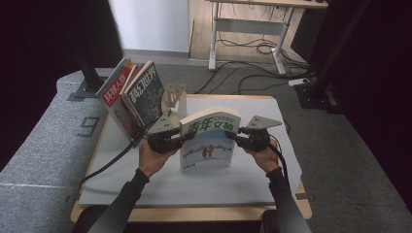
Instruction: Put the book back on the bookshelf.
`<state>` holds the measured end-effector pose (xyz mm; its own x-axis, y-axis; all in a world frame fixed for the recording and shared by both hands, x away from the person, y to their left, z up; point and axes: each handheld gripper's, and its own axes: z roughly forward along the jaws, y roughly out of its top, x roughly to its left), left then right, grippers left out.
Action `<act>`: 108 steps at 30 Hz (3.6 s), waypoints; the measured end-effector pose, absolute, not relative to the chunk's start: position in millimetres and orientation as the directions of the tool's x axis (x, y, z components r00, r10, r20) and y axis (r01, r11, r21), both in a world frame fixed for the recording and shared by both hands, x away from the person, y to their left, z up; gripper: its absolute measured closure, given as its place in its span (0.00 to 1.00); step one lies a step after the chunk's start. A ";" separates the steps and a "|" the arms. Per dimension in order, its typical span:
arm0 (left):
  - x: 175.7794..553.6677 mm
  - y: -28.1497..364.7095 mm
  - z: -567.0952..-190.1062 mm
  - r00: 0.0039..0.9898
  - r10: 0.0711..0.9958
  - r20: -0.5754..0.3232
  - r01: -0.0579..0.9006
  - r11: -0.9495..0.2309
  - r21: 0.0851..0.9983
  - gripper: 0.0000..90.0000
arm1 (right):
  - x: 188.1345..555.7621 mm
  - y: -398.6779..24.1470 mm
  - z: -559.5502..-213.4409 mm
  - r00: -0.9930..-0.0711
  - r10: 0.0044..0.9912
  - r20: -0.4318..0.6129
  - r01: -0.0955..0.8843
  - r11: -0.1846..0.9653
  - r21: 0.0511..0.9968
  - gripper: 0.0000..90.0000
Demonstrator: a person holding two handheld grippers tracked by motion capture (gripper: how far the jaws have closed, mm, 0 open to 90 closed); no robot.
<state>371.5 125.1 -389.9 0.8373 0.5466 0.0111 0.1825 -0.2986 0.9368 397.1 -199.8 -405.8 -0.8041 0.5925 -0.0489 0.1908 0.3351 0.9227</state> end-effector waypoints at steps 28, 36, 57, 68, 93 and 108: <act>370.3 153.0 -390.7 0.807 0.589 -0.034 0.209 -0.231 0.950 0.82 | 413.7 -179.3 -404.5 -0.788 0.615 -0.038 0.214 0.331 0.919 0.61; 372.6 163.7 -392.0 0.785 0.616 -0.063 0.232 -0.198 0.952 0.82 | 413.3 -190.4 -410.8 -0.783 0.621 -0.027 0.230 0.329 0.916 0.54; 378.7 179.6 -382.3 0.745 0.657 -0.113 0.303 -0.182 0.936 0.82 | 410.6 -222.9 -454.9 -0.708 0.705 0.041 0.382 0.334 0.862 0.40; 382.8 190.6 -374.4 0.720 0.680 -0.136 0.331 -0.164 0.929 0.82 | 404.7 -246.8 -473.5 -0.654 0.752 0.081 0.444 0.295 0.846 0.39; 391.1 220.9 -349.7 0.641 0.754 -0.144 0.344 -0.115 0.932 0.82 | 389.9 -270.6 -506.2 -0.557 0.830 0.006 0.512 0.338 0.790 0.30; 392.1 234.8 -334.1 0.606 0.782 -0.143 0.339 -0.091 0.937 0.82 | 390.6 -272.9 -516.7 -0.557 0.831 0.001 0.533 0.356 0.768 0.30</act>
